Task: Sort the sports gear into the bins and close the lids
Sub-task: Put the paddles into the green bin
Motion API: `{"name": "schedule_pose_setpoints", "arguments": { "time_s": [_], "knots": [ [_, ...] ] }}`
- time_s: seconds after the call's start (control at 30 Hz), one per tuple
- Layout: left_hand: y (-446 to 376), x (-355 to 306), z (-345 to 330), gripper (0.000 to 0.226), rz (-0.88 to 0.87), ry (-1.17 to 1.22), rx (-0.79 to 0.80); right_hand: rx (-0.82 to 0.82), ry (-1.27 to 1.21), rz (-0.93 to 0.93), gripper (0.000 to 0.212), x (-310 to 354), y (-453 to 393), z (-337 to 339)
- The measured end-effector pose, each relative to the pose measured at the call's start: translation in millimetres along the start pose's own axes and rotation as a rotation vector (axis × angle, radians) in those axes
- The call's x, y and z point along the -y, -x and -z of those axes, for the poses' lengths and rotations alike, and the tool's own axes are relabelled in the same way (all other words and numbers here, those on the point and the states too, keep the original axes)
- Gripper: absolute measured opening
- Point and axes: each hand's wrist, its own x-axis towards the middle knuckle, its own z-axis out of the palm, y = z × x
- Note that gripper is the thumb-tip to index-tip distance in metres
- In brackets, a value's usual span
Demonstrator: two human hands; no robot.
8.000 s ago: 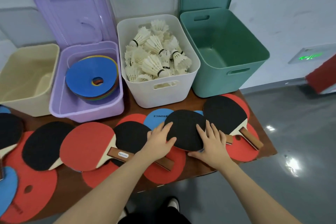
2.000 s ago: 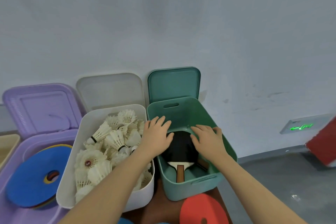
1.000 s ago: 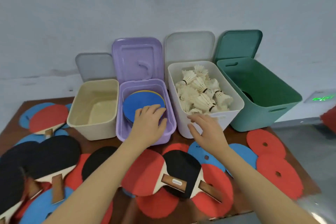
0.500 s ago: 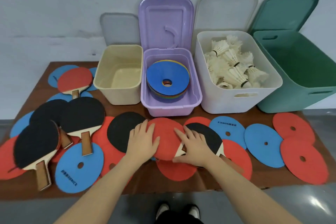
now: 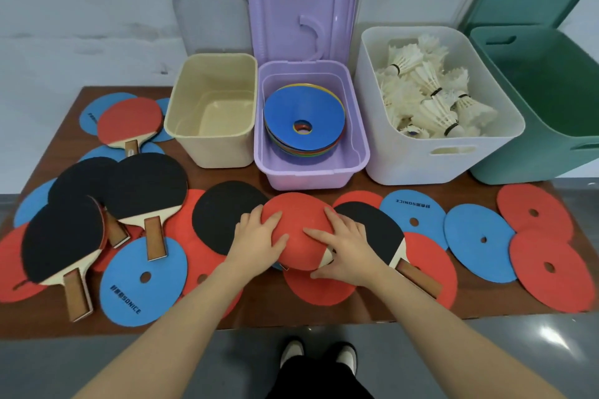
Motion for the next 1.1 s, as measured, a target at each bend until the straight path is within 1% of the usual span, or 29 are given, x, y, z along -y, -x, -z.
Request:
{"name": "schedule_pose_setpoints", "arguments": {
  "time_s": [0.03, 0.1, 0.17, 0.23, 0.33, 0.47, 0.5, 0.6, 0.63, 0.7, 0.73, 0.8, 0.9, 0.97, 1.1],
  "knots": [
    [1, 0, 0, 0.057, -0.023, 0.011, -0.023, -0.023, -0.026, 0.002, 0.086, -1, 4, 0],
    [2, -6, 0, 0.066, -0.085, 0.03, -0.061, -0.084, -0.055, -0.011, 0.084, -7, 15, 0],
    [1, -19, -2, 0.073, -0.135, 0.023, -0.058, -0.14, -0.076, -0.04, 0.083, -17, 29, 1],
    [-1, -38, -2, 0.071, -0.156, 0.016, -0.043, -0.207, -0.104, -0.074, 0.082, -27, 46, 4],
    [-9, -67, -6, 0.062, -0.202, 0.019, -0.02, -0.283, -0.091, -0.105, 0.08, -47, 66, 10],
    [-20, -108, -15, 0.076, -0.272, -0.014, -0.023, -0.326, -0.062, -0.113, 0.075, -89, 93, 26],
    [-21, -118, -19, 0.076, -0.26, -0.006, -0.032, -0.336, -0.056, -0.12, 0.074, -101, 100, 29],
    [-22, -154, -36, 0.064, -0.197, 0.027, -0.048, -0.349, -0.069, -0.192, 0.075, -138, 126, 38],
    [-23, -166, -41, 0.063, -0.164, 0.035, -0.053, -0.352, -0.066, -0.219, 0.076, -150, 134, 40],
    [-23, -189, -53, 0.071, -0.088, 0.046, -0.064, -0.364, -0.045, -0.266, 0.074, -173, 149, 44],
    [-22, -199, -59, 0.071, -0.049, 0.043, -0.063, -0.372, -0.042, -0.29, 0.074, -184, 155, 45],
    [-20, -216, -74, 0.067, 0.007, -0.007, -0.034, -0.377, -0.048, -0.343, 0.074, -201, 164, 47],
    [-17, -232, -92, 0.079, 0.07, -0.119, 0.061, -0.365, -0.026, -0.388, 0.074, -217, 167, 44],
    [-16, -235, -100, 0.085, 0.115, -0.117, 0.118, -0.353, -0.014, -0.387, 0.074, -222, 166, 41],
    [-16, -232, -104, 0.086, 0.126, -0.09, 0.15, -0.342, -0.013, -0.376, 0.073, -218, 161, 32]
  ]
}}
